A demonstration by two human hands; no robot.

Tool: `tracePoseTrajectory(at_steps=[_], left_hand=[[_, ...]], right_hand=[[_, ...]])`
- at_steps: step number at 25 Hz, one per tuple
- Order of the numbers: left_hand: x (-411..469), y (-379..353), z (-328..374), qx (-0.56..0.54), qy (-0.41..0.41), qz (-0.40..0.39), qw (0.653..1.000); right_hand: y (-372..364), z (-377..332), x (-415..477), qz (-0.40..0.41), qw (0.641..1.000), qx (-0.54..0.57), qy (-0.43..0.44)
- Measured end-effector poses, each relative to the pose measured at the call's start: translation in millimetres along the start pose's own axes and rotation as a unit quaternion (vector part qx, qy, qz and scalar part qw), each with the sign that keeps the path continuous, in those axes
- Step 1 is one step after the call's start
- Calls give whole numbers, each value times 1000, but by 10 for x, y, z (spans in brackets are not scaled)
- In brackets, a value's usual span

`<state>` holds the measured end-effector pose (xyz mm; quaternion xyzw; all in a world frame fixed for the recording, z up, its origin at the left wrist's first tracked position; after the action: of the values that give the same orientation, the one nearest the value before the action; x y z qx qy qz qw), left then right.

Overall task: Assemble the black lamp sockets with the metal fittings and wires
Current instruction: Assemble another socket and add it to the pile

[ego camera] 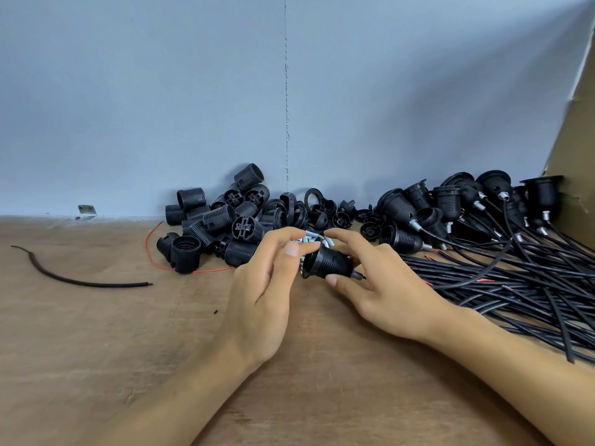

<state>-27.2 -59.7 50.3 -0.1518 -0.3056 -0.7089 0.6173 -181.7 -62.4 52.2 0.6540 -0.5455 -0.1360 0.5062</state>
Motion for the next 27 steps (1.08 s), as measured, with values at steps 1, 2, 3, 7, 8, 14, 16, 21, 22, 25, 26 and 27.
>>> tracePoseTrajectory(at_steps=[1,2,3,7,8,14,16,21,22,25,26,27], left_hand=[[-3,5,2,3,0,2,1000],[-3,12,9,4,0,7,1000],[-4,25,10,4,1,15,1000],[-12,57,38,23,14,36,999],[-11,55,29,34,25,34,999],[11,-33,-76,82,82,-3,993],[20,-77,-70,87,84,-19,992],[27,-165,-87,118,83,-64,987],[30,-163,-103,119,86,-64,987],[38,-161,-134,107,87,-59,989],[40,-166,-138,102,85,-60,989],[41,-171,-143,100,84,-62,990]], right_hand=[[9,3,4,2,1000,-8,1],[18,4,8,4,1000,-22,2],[26,6,14,6,999,-39,1],[113,46,19,34,998,-57,-17],[141,69,15,43,998,-48,-26],[494,89,-18,168,980,-98,-50],[655,138,5,211,970,-97,-67],[1105,491,225,285,943,-72,-158],[1155,553,276,287,940,-72,-172],[1210,778,363,278,929,-100,-224],[1227,847,365,280,923,-107,-242],[1242,896,358,282,917,-113,-259]])
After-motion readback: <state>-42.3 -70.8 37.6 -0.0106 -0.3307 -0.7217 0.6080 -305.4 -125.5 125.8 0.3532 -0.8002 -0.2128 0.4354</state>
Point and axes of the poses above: each hand's wrist, its own x-axis towards the middle knuckle, its own y-axis out of the back of the hand, z = x × y, the point moved 10 cm from there along x, towards the middle knuckle, and after that the axes turned 5 degrees about -z, right-handed, at the moved point
